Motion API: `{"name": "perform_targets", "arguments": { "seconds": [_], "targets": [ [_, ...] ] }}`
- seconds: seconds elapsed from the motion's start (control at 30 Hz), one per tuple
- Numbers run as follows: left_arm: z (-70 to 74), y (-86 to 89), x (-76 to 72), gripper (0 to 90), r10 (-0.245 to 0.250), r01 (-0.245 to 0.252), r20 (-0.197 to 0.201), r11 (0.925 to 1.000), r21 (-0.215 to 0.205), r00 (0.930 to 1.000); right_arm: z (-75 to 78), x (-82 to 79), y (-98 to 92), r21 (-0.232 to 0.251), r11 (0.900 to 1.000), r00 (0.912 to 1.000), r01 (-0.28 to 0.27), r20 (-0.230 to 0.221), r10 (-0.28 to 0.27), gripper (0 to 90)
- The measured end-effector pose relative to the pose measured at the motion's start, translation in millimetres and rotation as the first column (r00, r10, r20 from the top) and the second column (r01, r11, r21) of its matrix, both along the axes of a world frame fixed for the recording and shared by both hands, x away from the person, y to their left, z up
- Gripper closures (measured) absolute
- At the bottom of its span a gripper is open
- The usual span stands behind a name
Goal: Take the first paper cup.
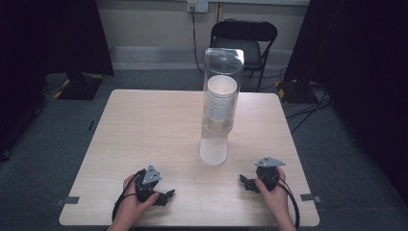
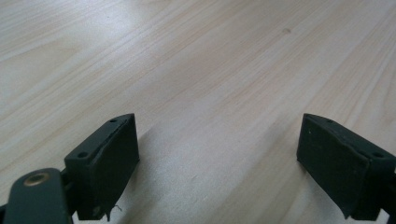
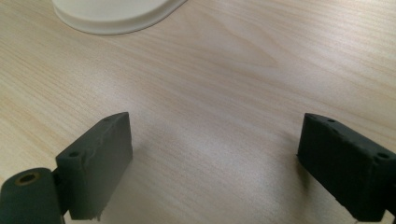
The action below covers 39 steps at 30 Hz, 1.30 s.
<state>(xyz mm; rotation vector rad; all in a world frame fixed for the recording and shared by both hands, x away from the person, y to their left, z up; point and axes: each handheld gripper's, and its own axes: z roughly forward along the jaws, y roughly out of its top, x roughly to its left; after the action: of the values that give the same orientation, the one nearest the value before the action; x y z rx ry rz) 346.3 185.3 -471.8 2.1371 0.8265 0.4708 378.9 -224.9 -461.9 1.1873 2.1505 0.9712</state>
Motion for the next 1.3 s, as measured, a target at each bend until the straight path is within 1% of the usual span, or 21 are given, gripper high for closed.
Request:
{"name": "perform_targets", "arguments": {
  "seconds": [0.03,0.27,0.37,0.4,0.47,0.57,0.63,0.67,0.7,0.73,0.8,0.83,0.9,1.03,1.07,1.13,1.17,1.2,1.23,1.27,1.3],
  "targets": [
    [-0.5,-0.7,-0.2,12.3,0.007,-0.007,0.000,0.9999,-0.014,1.0000,0.0,-0.1,0.0,-0.002,1.000,1.0000,0.002,0.001,-0.002,9.4],
    [-0.2,-0.3,0.0,12.3,0.003,-0.003,0.001,1.0000,-0.007,1.0000,-0.1,-0.9,-0.4,-0.001,1.000,1.0000,0.000,0.003,0.000,9.4],
    [-0.4,-0.4,0.0,12.3,0.005,-0.005,0.002,1.0000,-0.009,1.0000,0.1,-1.9,0.9,-0.007,1.000,0.9998,0.015,0.010,-0.015,9.7],
    [-0.2,-0.4,-0.1,12.3,0.004,-0.004,0.000,1.0000,-0.008,1.0000,0.3,-2.3,2.0,-0.005,1.000,0.9996,0.015,0.022,-0.015,14.1],
    [-0.3,-0.4,-0.1,12.3,0.005,-0.005,0.001,0.9999,-0.009,1.0000,2.2,-1.8,6.0,-0.002,1.000,0.9991,0.021,0.036,-0.021,15.8],
    [-0.5,-0.3,0.2,12.3,0.000,0.000,0.002,0.9999,-0.012,1.0000,10.5,-0.2,17.9,-0.017,1.000,0.9967,-0.020,0.078,0.021,17.5],
    [-0.2,-0.3,0.0,12.3,0.003,-0.003,0.001,1.0000,-0.007,1.0000,19.0,1.7,26.3,0.043,0.998,0.9931,-0.036,0.113,0.030,17.3],
    [-0.5,-0.5,0.0,12.2,0.004,-0.004,0.003,0.9999,-0.011,1.0000,27.1,5.4,35.1,0.086,0.996,0.9887,-0.033,0.149,0.020,15.6],
    [-0.3,-0.4,0.0,12.2,0.004,-0.004,0.001,1.0000,-0.008,1.0000,30.4,7.7,39.9,0.098,0.995,0.9860,-0.030,0.166,0.013,14.2],
    [-0.3,-0.4,0.0,12.2,0.004,-0.004,0.001,1.0000,-0.008,1.0000,30.4,7.7,39.9,0.098,0.995,0.9860,-0.030,0.166,0.013,14.2],
    [-0.3,-0.1,0.2,12.2,-0.001,0.001,0.001,1.0000,-0.008,1.0000,39.9,13.2,54.3,0.145,0.989,0.9776,-0.031,0.210,0.000,16.6],
    [-0.3,-0.1,0.2,12.2,-0.001,0.001,0.001,1.0000,-0.008,1.0000,39.9,13.2,54.3,0.145,0.989,0.9776,-0.031,0.210,0.000,16.6],
    [-0.5,-0.3,0.2,12.2,0.000,0.000,0.002,0.9999,-0.011,1.0000,50.3,18.2,67.2,0.155,0.987,0.9686,-0.039,0.249,0.000,17.8],
    [-0.3,-0.3,0.0,12.2,0.003,-0.003,0.001,1.0000,-0.007,1.0000,59.2,26.4,78.4,0.176,0.983,0.9666,-0.048,0.256,0.001,17.3],
    [-0.3,-0.4,0.0,12.2,0.004,-0.004,0.001,1.0000,-0.008,1.0000,63.0,32.0,84.0,0.186,0.982,0.9585,-0.042,0.285,-0.013,16.5],
    [-0.3,-0.4,-0.1,12.2,0.004,-0.004,0.001,1.0000,-0.008,1.0000,66.6,36.6,88.3,0.204,0.978,0.9490,-0.040,0.314,-0.027,15.8],
    [-0.4,-0.5,0.0,12.2,0.005,-0.005,0.002,0.9999,-0.010,1.0000,66.6,36.6,88.3,0.204,0.978,0.9490,-0.040,0.314,-0.027,15.8],
    [-0.4,-0.4,0.0,12.2,0.004,-0.004,0.002,1.0000,-0.008,1.0000,69.7,39.6,91.4,0.238,0.970,0.9404,-0.054,0.339,-0.030,16.3],
    [-0.4,-0.4,0.0,12.2,0.004,-0.004,0.002,1.0000,-0.008,1.0000,69.7,39.6,91.4,0.238,0.970,0.9404,-0.054,0.339,-0.030,16.3],
    [-0.3,-0.4,0.0,12.2,0.003,-0.003,0.001,1.0000,-0.008,1.0000,70.5,42.2,94.8,0.262,0.963,0.9371,-0.059,0.347,-0.037,16.9],
    [-0.3,-0.3,0.0,12.2,0.003,-0.003,0.001,1.0000,-0.007,1.0000,70.5,42.2,94.8,0.262,0.963,0.9371,-0.059,0.347,-0.037,16.9]
  ]
}}
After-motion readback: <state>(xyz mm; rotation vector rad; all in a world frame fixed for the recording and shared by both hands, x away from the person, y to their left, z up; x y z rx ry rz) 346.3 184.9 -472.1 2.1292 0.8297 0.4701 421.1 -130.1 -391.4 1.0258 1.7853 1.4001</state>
